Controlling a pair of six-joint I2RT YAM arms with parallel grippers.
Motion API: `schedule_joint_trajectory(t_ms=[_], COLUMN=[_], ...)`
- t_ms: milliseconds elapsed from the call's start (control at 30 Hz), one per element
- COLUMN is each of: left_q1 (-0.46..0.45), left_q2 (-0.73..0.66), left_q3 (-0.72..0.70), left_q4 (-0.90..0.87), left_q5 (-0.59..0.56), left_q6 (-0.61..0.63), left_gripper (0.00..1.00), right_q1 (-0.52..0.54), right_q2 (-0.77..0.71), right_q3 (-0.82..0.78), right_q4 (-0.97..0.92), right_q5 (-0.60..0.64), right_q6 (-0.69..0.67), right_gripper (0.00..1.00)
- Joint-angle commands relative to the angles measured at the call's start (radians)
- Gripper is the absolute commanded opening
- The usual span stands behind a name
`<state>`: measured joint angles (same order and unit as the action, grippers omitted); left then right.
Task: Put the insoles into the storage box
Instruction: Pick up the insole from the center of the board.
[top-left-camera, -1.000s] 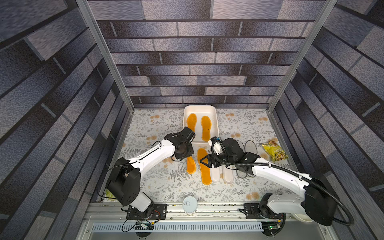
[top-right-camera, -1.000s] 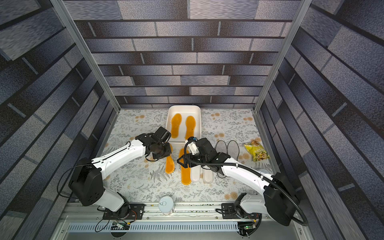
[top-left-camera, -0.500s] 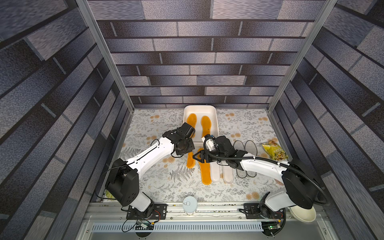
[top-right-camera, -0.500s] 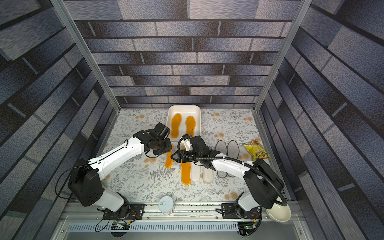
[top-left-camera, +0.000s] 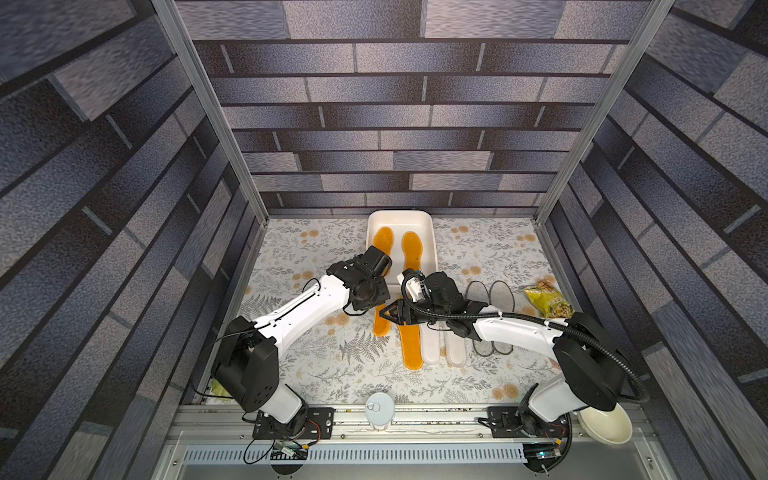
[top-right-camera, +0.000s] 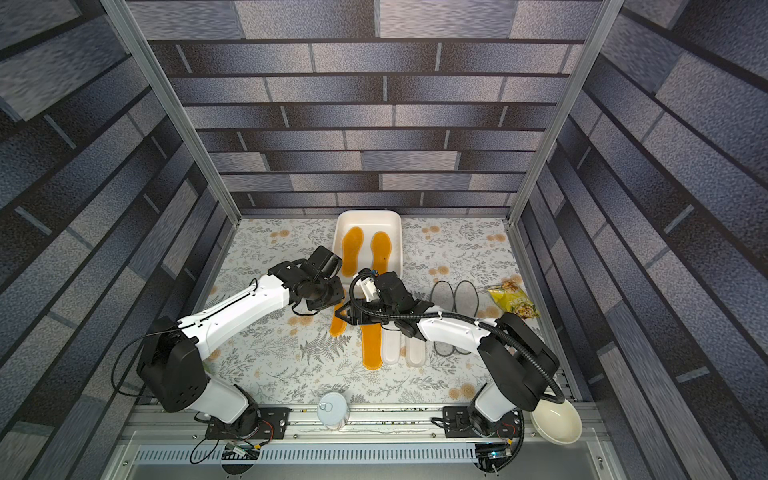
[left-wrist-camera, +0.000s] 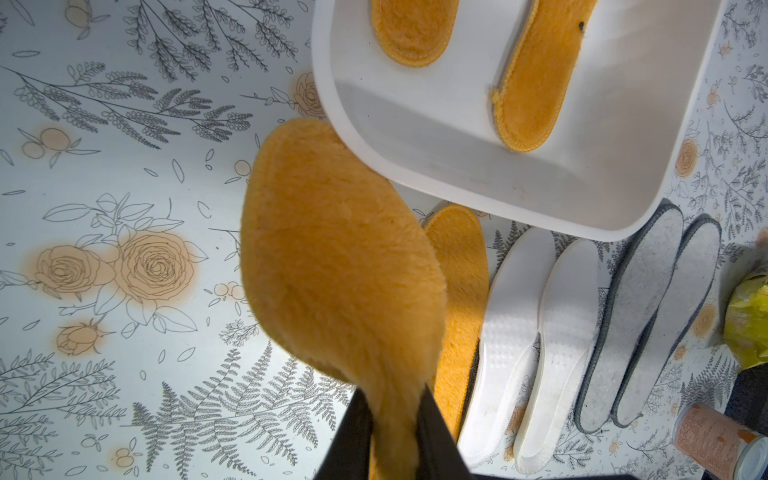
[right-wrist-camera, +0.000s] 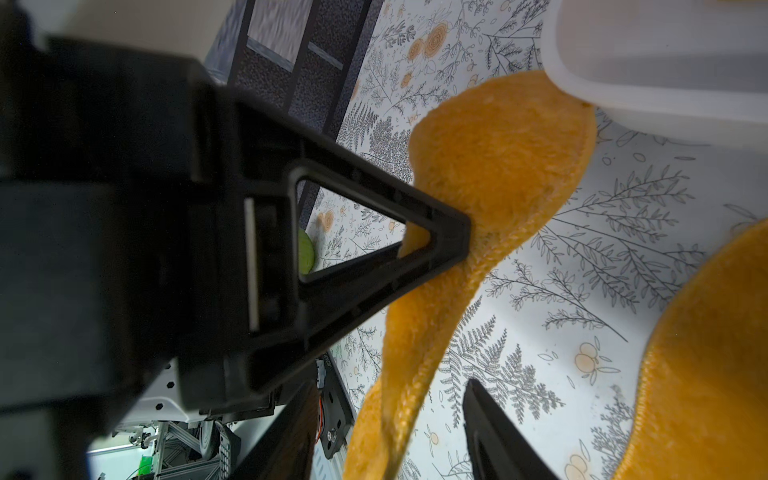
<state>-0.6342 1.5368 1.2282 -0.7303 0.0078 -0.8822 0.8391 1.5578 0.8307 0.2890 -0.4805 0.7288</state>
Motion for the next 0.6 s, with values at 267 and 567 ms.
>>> schedule_joint_trajectory(t_ms=[267,567], left_q1=[-0.015,-0.017], left_q2=[-0.015,-0.038], left_q3=[0.028,0.018], left_q4=[-0.026,-0.04], left_q5=[-0.045,-0.056], left_q6=[-0.017,-0.025], left_gripper=[0.21,0.34], right_q1=[0.021,0.022], right_q2=[0.059,0.05], right_q3=[0.027,0.015], right_q4=[0.054,0.009], right_q5=[-0.001,0.036], right_q6=[0.044,0.017], right_gripper=[0.42,0.0])
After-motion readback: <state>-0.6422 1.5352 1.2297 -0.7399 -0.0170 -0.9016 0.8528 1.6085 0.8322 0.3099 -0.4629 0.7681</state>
